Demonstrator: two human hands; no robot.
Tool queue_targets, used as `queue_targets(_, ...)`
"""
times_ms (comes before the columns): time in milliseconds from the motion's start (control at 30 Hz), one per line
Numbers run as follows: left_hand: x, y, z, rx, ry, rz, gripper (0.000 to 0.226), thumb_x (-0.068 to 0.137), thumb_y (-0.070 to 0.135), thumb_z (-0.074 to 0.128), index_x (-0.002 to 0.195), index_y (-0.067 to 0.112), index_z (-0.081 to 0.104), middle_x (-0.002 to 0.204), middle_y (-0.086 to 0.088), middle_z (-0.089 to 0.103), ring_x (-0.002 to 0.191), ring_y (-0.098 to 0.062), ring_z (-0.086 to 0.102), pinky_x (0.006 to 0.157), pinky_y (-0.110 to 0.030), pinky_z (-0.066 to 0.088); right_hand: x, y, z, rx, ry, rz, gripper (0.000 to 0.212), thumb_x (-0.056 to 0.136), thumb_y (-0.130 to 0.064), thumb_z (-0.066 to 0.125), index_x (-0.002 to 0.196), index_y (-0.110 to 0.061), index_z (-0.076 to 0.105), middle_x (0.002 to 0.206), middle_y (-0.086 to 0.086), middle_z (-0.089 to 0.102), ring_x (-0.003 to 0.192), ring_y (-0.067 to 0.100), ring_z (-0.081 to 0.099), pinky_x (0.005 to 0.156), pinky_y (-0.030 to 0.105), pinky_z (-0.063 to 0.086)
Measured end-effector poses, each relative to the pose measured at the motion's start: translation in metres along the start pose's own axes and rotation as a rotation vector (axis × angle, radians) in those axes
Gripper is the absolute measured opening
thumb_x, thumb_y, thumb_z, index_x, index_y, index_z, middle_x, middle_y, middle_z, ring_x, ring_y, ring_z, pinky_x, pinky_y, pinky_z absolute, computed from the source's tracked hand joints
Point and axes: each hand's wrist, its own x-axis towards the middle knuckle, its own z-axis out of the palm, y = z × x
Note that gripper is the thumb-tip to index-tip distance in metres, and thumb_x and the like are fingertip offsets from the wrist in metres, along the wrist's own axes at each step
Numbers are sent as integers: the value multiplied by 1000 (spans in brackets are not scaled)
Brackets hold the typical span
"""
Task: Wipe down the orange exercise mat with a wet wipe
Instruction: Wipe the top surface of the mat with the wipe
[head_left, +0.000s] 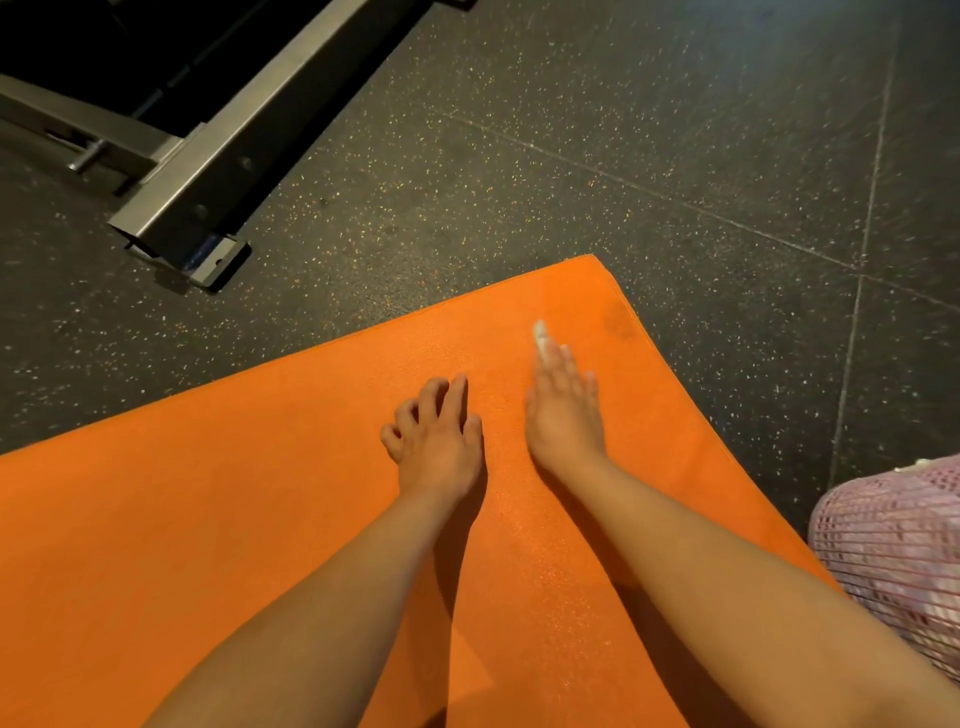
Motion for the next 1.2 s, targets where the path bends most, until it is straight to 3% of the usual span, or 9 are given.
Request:
queue_targets(67,4,1,-1,25,11,1,55,102,49,37,155,42,25,154,7,26,131,-27,25,107,-48,20,4,-6,-2,14,-8,80,58,108,-19,30,162,-19,8,170,-2,-8,155,17,-12,126,46,-4)
queue_targets(167,20,7,-7,18,45,3,54,101,47,38,154,41,27,148,3,34,127,-27,31,108,-49,21,-5,-32,10,58,-96,-142,58,108,-20,31,162,-22,11,170,-2,-2,156,17,-9,126,45,-2)
queue_targets(267,32,8,-8,3,1,-11,56,102,48,35,156,42,21,166,4,11,145,-29,15,117,-54,11,6,-27,9,13,-124,-241,61,107,-16,29,163,-23,6,170,-7,-2,156,13,-9,126,44,-3)
queue_targets(333,32,4,-5,7,-27,0,56,103,50,32,157,44,16,168,7,-2,149,-27,5,119,-54,5,19,-13,2,-11,-76,-149,73,101,-5,34,163,-24,1,170,-8,-4,155,12,-10,127,42,-4)
queue_targets(433,31,2,-3,1,-9,4,55,102,52,33,155,44,19,168,8,1,146,-26,7,118,-52,6,29,-10,-5,33,-24,30,72,101,-4,34,163,-20,2,170,-3,-4,156,14,-9,124,37,-7)
queue_targets(633,54,10,-13,7,17,-23,54,102,48,34,154,45,20,166,7,6,142,-28,15,113,-55,14,31,-36,5,70,-132,-297,62,105,-14,31,162,-25,8,170,-7,6,156,14,0,127,44,0)
queue_targets(767,69,21,-11,-27,-62,-74,56,101,52,28,155,47,13,167,12,-9,148,-26,-2,116,-58,1,70,-12,-11,-4,-26,55,71,99,-6,34,163,-18,4,170,-2,-3,156,15,-8,126,41,-4)
queue_targets(967,74,21,-10,-33,-98,-86,59,100,51,27,155,50,6,166,14,-13,148,-26,-4,116,-57,-1,74,-43,-1,77,-128,-244,72,98,-13,46,162,-20,14,170,-3,9,156,15,-1,125,38,-4)
queue_targets(1200,76,21,-9,-59,-91,-79,60,98,51,28,155,50,6,166,13,-12,148,-27,-6,116,-59,-3,114,-22,-20,50,50,151,76,93,1,36,162,-13,8,170,0,2,156,16,-5,125,40,-5)
